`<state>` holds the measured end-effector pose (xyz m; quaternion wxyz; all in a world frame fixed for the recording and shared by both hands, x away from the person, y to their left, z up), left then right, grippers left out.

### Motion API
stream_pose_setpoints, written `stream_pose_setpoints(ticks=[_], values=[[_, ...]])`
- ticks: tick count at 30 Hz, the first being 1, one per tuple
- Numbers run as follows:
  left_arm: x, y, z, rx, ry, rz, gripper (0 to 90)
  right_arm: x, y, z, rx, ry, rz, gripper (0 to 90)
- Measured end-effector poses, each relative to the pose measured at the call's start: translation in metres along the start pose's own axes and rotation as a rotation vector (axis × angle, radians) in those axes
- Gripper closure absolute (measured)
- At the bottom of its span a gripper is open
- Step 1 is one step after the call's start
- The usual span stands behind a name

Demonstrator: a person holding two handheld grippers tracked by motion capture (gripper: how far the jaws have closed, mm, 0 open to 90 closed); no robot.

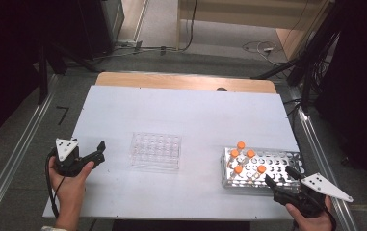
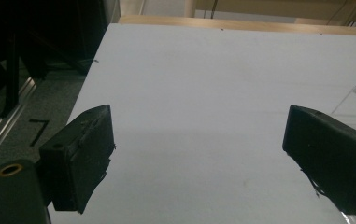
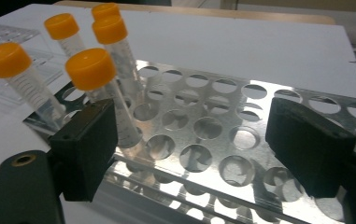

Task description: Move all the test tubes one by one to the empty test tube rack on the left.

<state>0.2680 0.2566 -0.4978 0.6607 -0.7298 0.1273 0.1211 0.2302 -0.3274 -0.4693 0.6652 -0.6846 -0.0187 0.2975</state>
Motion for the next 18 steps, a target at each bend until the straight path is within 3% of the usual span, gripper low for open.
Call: stream_pose_setpoints(ticks=[6,18], values=[[0.0,0.0,0.0,-0.002,0.001,0.0,9.8,0.004,0.001,0.009,-0.018,-0.058,0.003,20.1],[0.001,0.001,-0.001,-0.004,0.006,0.004,9.7,0.008,0.001,0.015,-0.02,-0.098,-0.016,29.5]])
Point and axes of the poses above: each handheld gripper's, and its own axes: x roughly forward along the jaws, y roughly out of its underside, z roughly to its left, the point moved 4 cm from there along x, roughly forward along the jaws, and after that the axes turned 4 degrees about -z, right-handed, at the moved point
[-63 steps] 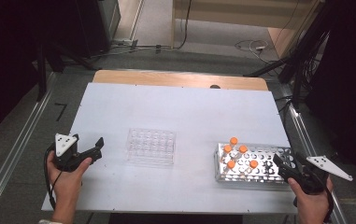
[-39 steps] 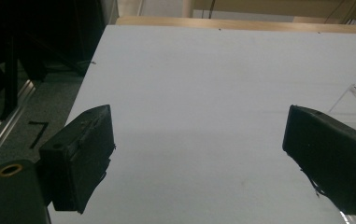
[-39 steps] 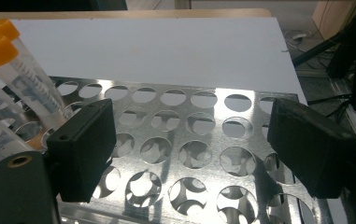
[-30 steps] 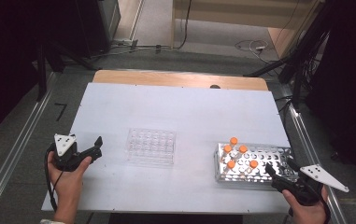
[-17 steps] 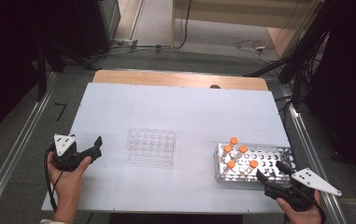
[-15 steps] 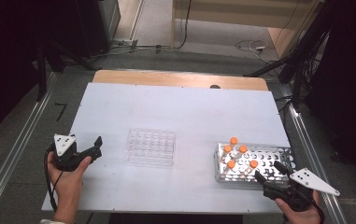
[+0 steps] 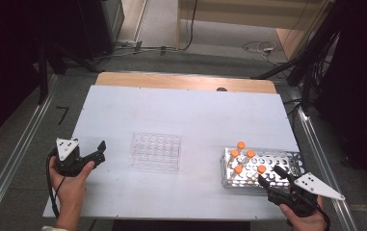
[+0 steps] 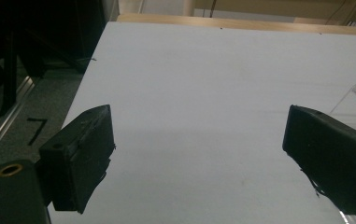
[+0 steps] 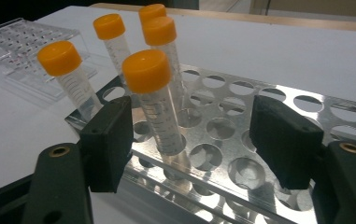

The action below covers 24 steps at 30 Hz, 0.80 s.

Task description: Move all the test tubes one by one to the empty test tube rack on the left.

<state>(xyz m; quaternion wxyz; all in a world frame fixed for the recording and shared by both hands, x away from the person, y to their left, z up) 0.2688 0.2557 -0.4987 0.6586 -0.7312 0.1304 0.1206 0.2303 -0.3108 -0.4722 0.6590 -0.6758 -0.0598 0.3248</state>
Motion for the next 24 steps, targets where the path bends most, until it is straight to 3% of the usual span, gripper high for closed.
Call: stream_pose_setpoints(ticks=[4,14,17,24], values=[[0.0,0.0,0.0,-0.004,0.003,0.004,9.8,0.006,0.002,0.006,-0.025,-0.042,0.012,34.0],[0.001,0.0,-0.001,-0.006,0.01,0.003,9.7,0.014,0.003,0.01,-0.059,-0.062,0.025,46.2],[0.001,0.001,-0.001,-0.003,0.01,0.006,9.7,0.016,0.003,0.011,-0.071,-0.073,0.023,54.7],[0.002,0.001,-0.001,-0.004,0.01,0.008,9.8,0.018,0.003,0.009,-0.064,-0.08,0.029,64.3]])
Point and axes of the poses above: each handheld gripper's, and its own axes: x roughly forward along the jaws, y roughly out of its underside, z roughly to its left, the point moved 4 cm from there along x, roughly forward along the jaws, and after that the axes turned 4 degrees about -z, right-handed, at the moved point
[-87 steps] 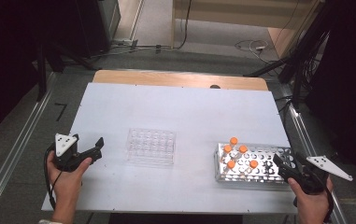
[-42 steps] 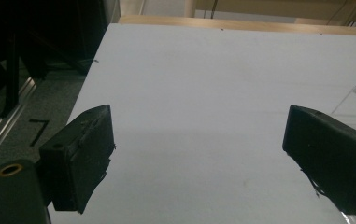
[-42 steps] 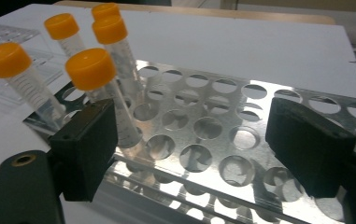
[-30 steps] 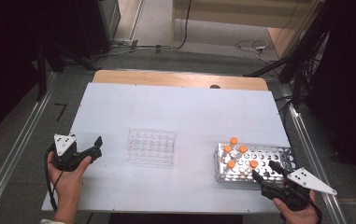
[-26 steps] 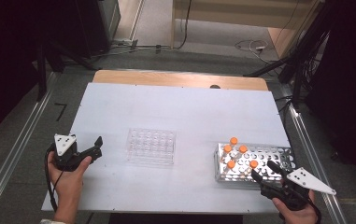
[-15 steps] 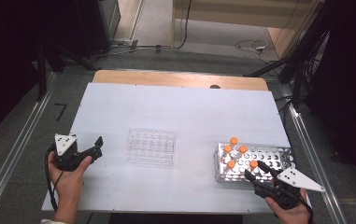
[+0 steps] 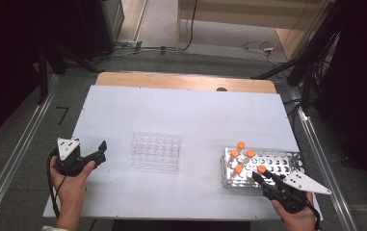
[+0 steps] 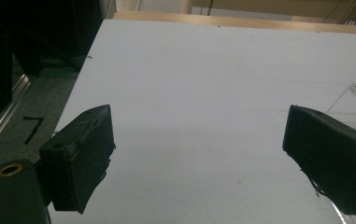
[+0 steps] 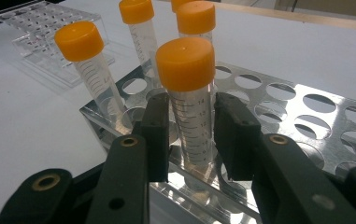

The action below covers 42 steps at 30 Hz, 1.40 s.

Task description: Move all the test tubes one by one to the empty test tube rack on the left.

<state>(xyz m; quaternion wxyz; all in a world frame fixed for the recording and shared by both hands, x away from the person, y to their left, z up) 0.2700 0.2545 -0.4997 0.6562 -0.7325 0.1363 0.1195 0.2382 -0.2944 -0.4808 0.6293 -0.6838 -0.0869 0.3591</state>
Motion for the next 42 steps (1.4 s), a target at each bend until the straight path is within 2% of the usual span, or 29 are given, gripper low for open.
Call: stream_pose_setpoints(ticks=[12,21,36,42], values=[[0.0,0.0,0.0,-0.001,-0.003,0.0,9.7,0.0,0.0,-0.002,0.004,0.0,0.001,70.3],[0.0,0.0,0.001,-0.011,-0.012,0.001,9.8,-0.002,-0.003,-0.003,0.013,-0.005,-0.02,70.3],[0.001,0.001,0.001,-0.012,-0.014,0.017,9.8,-0.011,-0.024,-0.006,0.062,-0.013,-0.085,71.7],[0.002,0.001,0.0,-0.011,-0.01,0.015,9.8,-0.013,-0.028,-0.004,0.048,-0.007,-0.093,71.7]])
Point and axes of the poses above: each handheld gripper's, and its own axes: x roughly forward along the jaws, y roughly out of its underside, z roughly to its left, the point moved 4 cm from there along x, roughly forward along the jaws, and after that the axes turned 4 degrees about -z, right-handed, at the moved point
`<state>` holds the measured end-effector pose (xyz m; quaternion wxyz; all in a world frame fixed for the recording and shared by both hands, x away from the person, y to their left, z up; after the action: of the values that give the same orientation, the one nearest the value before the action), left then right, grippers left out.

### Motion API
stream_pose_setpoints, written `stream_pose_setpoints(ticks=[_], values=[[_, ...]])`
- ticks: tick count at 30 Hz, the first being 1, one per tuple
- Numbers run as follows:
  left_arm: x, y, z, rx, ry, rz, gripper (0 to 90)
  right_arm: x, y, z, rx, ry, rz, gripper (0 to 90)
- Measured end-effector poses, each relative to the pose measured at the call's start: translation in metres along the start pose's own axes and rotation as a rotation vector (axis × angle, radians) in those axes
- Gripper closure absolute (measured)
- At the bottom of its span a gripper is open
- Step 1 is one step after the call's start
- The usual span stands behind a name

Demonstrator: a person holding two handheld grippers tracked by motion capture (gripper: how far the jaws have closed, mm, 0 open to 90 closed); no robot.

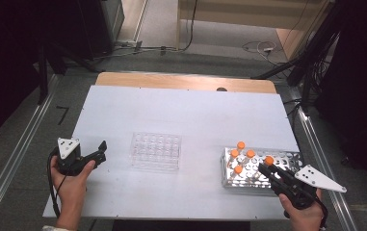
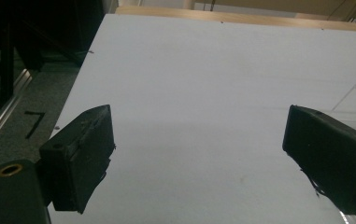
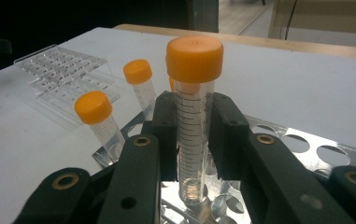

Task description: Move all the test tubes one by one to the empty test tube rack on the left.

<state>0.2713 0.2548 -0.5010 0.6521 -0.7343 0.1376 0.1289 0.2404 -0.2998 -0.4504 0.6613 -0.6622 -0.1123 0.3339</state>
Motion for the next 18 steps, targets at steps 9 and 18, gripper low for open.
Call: stream_pose_setpoints(ticks=[9,18], values=[[0.0,-0.001,-0.002,-0.006,0.005,0.0,9.7,-0.006,-0.012,0.002,-0.006,-0.007,-0.045,72.1],[-0.008,-0.014,-0.022,0.004,0.053,-0.02,9.4,-0.006,-0.027,0.003,-0.016,-0.002,-0.057,72.1]])
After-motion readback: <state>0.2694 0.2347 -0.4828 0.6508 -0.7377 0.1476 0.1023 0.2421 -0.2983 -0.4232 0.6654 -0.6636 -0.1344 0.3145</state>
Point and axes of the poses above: each handheld gripper's, and its own axes: x roughly forward along the jaws, y roughly out of its underside, z roughly to its left, the point moved 4 cm from there along x, roughly forward along the jaws, and after that the axes turned 4 degrees about -z, right-handed, at the moved point
